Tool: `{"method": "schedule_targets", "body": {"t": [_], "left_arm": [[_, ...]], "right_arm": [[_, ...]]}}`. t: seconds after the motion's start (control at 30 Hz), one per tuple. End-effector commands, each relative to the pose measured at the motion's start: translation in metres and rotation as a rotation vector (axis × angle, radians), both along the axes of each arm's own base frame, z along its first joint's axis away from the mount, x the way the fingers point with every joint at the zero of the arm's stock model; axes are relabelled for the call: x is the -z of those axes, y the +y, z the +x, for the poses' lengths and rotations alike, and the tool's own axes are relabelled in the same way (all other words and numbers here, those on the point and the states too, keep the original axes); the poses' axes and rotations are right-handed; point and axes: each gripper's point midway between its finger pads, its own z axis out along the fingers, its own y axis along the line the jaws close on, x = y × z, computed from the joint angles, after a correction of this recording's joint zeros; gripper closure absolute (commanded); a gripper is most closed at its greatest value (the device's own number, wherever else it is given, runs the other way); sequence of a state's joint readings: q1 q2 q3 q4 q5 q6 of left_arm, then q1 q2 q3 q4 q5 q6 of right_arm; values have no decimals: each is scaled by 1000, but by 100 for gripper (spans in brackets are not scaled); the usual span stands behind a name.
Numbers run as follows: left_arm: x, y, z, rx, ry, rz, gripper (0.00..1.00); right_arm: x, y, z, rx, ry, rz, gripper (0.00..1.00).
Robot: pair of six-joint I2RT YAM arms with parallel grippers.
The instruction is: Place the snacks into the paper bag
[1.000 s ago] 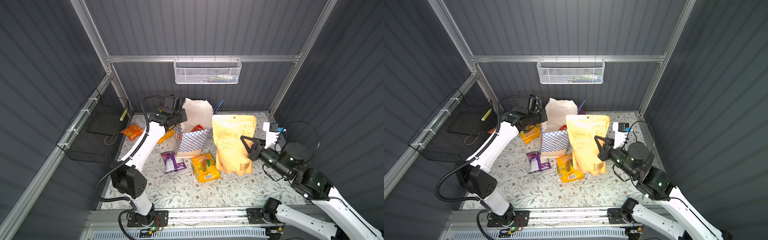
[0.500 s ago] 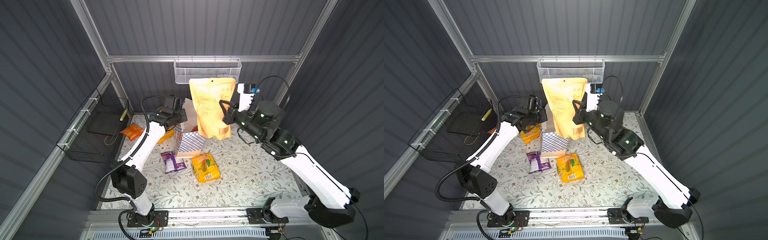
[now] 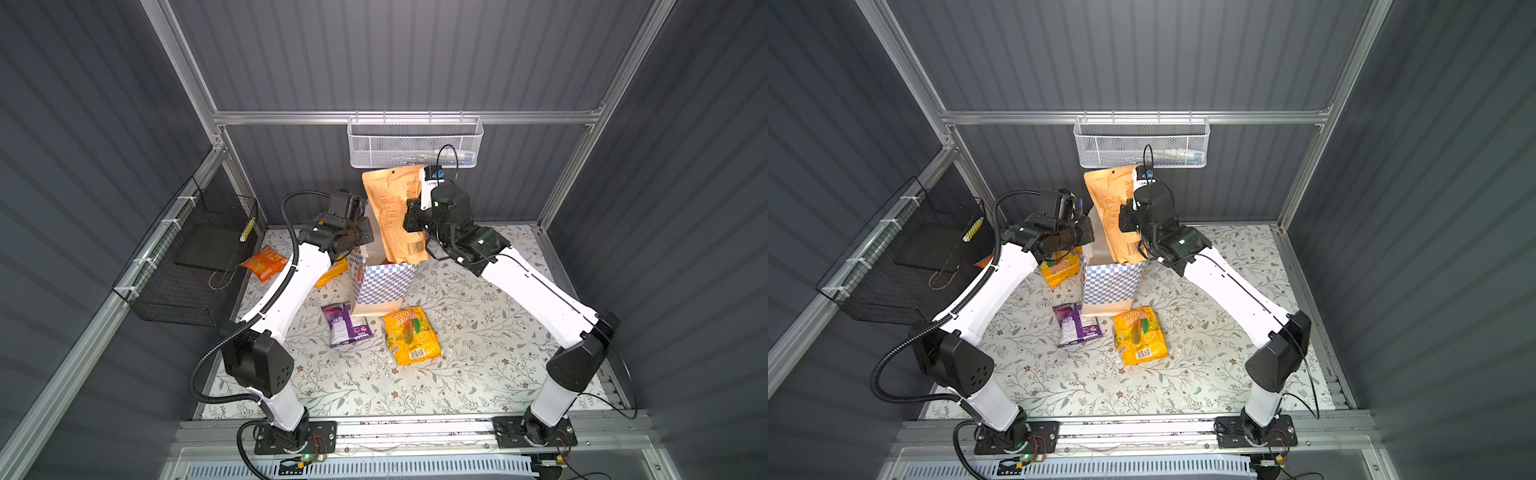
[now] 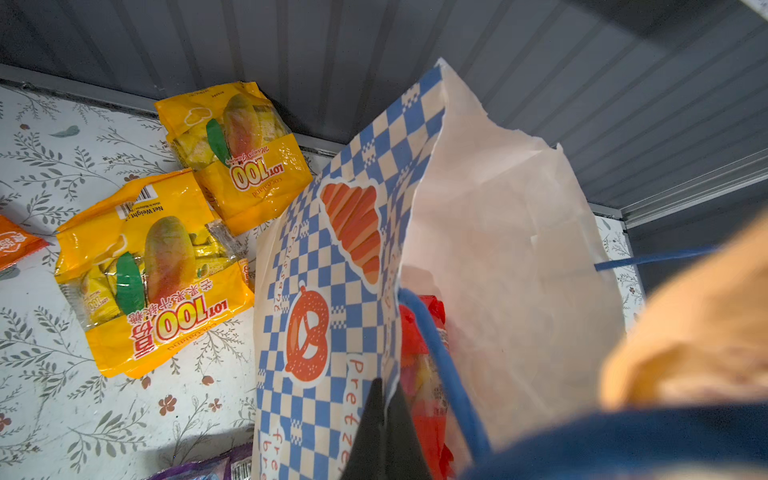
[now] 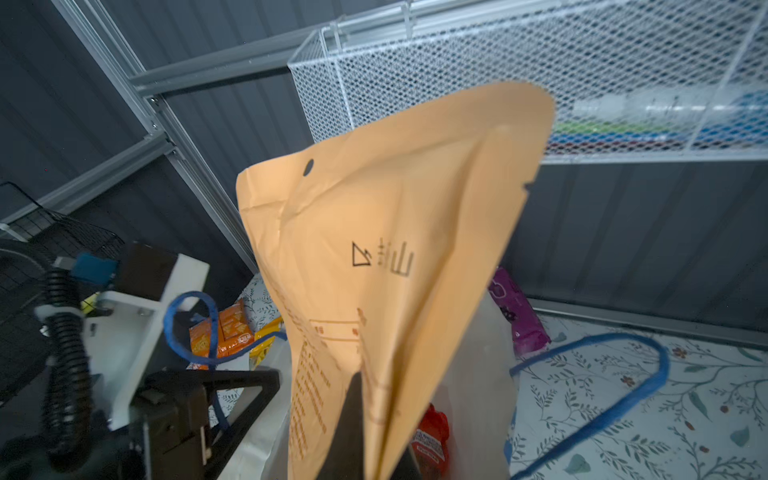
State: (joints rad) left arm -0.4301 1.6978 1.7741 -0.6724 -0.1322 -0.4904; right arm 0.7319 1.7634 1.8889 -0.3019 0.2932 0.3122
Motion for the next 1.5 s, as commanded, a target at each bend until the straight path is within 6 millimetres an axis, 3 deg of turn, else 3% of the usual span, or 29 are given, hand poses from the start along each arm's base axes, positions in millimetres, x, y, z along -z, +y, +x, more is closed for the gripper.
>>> {"method": "schedule_targets", "body": {"t": [0.0, 0.2, 0.47, 1.0, 1.27, 1.37, 1.43, 1.47], "left_arm": [[20, 6, -1, -7, 52, 56, 100], [19, 15, -1, -43, 43, 93, 100], [31, 7, 4, -19, 64, 74, 100], [20, -18, -2, 81, 31, 4, 100], [17, -12, -1, 63, 15, 30, 100], [17, -12, -1, 64, 15, 34, 100], [15, -9, -1, 55, 9, 41, 100], [15, -8, -1, 53, 5, 46, 100]], "right_arm": [[1, -6, 2, 44, 23, 21, 100], [38, -15, -7, 75, 142, -23, 100], [75, -12, -7, 86, 244, -89, 100], [114, 49, 31, 10, 376, -61, 100], [130, 74, 30, -81, 428, -9, 87], [139, 81, 27, -117, 449, -11, 70], [147, 77, 30, -101, 447, -46, 49], [148, 73, 30, -91, 440, -60, 45]]}}
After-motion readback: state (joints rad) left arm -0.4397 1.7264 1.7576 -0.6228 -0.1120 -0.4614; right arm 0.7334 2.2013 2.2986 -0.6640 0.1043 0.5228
